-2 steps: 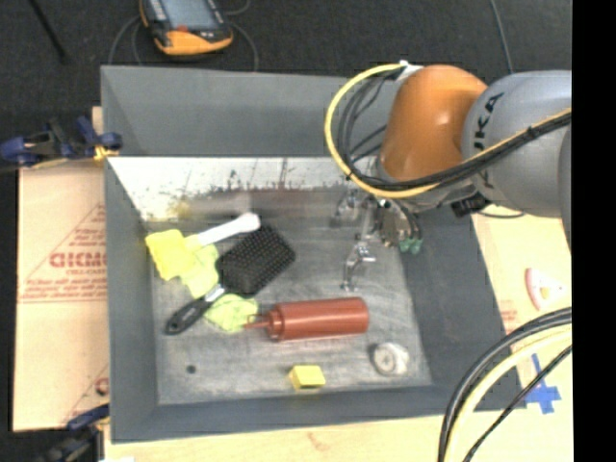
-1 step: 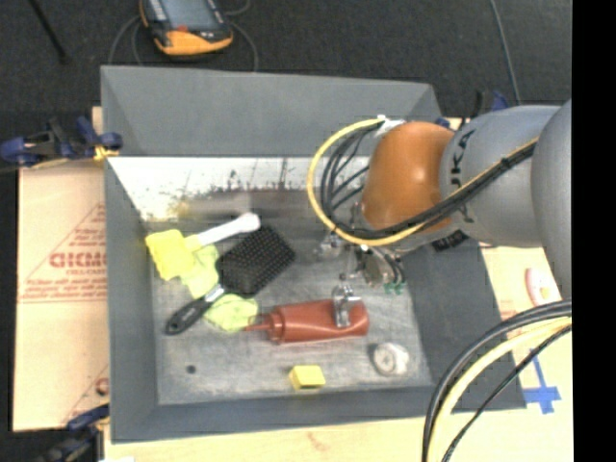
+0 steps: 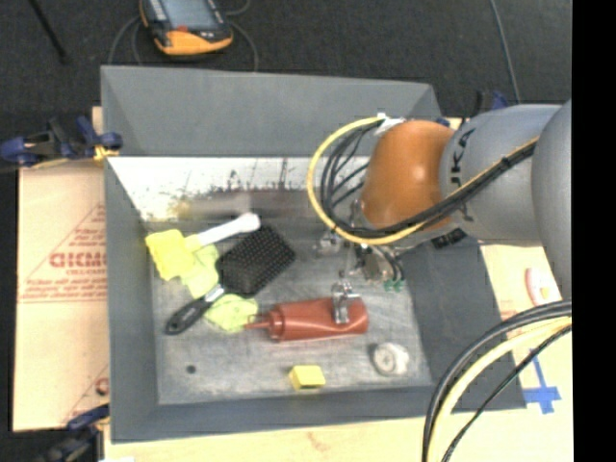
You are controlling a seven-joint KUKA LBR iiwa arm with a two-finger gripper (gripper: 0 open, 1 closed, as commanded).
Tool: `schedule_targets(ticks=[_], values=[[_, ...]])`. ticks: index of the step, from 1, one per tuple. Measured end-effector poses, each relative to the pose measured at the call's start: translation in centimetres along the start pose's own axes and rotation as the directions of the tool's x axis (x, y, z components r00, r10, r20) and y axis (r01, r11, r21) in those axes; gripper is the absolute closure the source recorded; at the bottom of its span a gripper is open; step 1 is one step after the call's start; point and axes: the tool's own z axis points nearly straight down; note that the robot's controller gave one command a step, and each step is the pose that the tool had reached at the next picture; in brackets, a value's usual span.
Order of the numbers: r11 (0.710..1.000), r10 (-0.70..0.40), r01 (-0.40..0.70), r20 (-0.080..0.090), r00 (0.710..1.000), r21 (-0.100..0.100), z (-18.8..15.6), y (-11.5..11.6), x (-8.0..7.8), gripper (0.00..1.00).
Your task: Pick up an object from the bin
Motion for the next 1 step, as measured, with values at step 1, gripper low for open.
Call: schedule_targets(ticks=[1], values=[[0.998, -0.057, 0.057, -0.027, 0.998, -0.001, -1.01, 0.42, 2.24, 0.00]])
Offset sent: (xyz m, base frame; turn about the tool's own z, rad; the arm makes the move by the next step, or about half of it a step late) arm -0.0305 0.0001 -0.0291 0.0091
